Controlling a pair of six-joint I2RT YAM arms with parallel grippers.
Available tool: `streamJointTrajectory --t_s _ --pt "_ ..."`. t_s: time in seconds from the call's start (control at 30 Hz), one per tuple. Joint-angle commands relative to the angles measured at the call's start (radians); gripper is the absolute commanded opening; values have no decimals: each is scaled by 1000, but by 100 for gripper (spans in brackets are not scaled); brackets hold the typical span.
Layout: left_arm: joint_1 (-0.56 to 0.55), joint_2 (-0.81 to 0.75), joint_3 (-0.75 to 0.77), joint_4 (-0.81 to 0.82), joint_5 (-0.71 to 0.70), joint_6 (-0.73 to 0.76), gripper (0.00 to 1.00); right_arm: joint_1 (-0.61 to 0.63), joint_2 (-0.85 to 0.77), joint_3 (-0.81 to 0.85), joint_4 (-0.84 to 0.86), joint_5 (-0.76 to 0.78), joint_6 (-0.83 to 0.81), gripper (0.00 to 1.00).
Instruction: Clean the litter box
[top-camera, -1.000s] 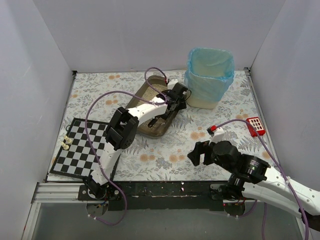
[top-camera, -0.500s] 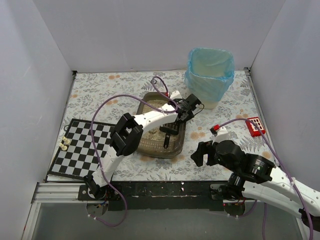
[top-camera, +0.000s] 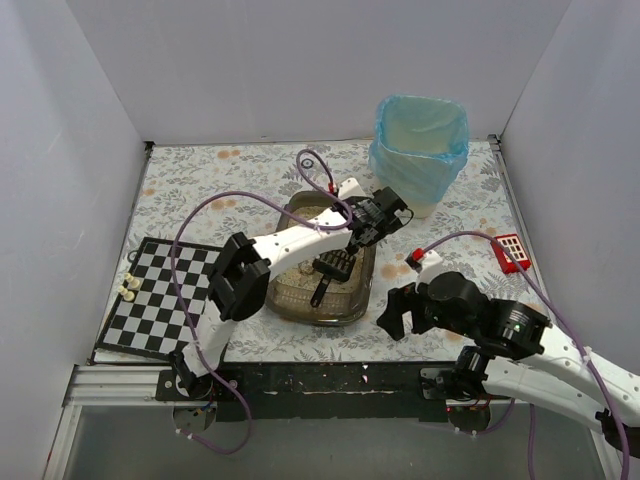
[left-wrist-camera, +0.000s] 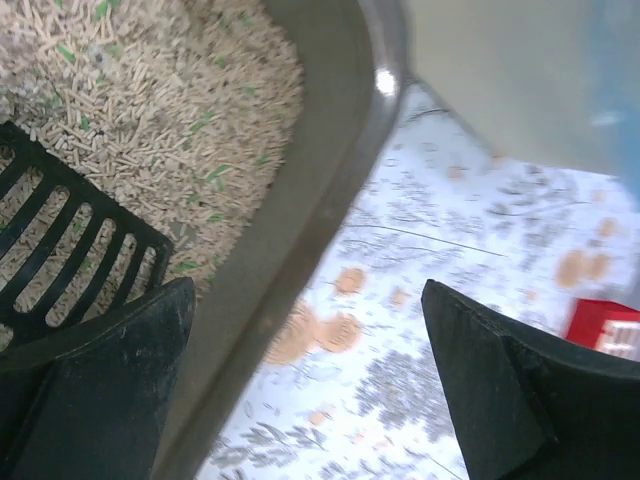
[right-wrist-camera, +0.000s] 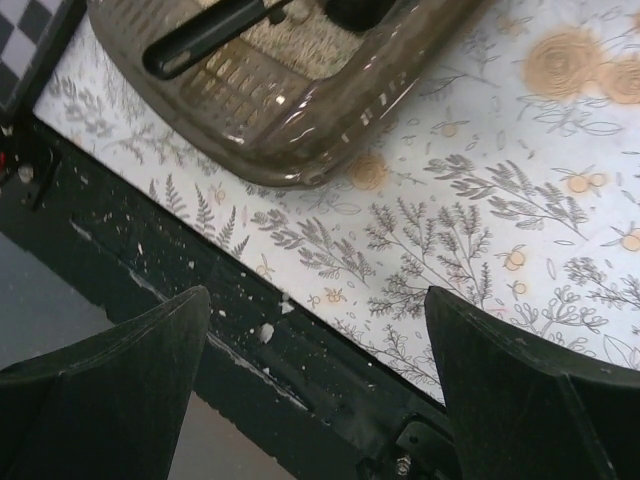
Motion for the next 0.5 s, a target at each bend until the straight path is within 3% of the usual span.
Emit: streamJointTrajectory --t_s 0.0,0.17,0.23,0.3,0.37,0.47 --pt "-3 -217 -65 71 -23 -65 98 -1 110 53 79 -155 -91 96" --pt "-3 -375 -184 152 -16 128 98 -1 135 60 220 -129 -85 96" --pt "-3 -432 -215 194 -44 333 98 -1 147 52 269 -128 -75 96" --pt "9 -472 -234 160 -120 416 98 -1 166 55 274 -100 -56 96" --pt "49 -507 -255 136 -153 461 98 -1 196 63 261 -9 -19 96" --pt "140 -560 -321 175 -69 539 98 -1 251 78 259 86 6 96"
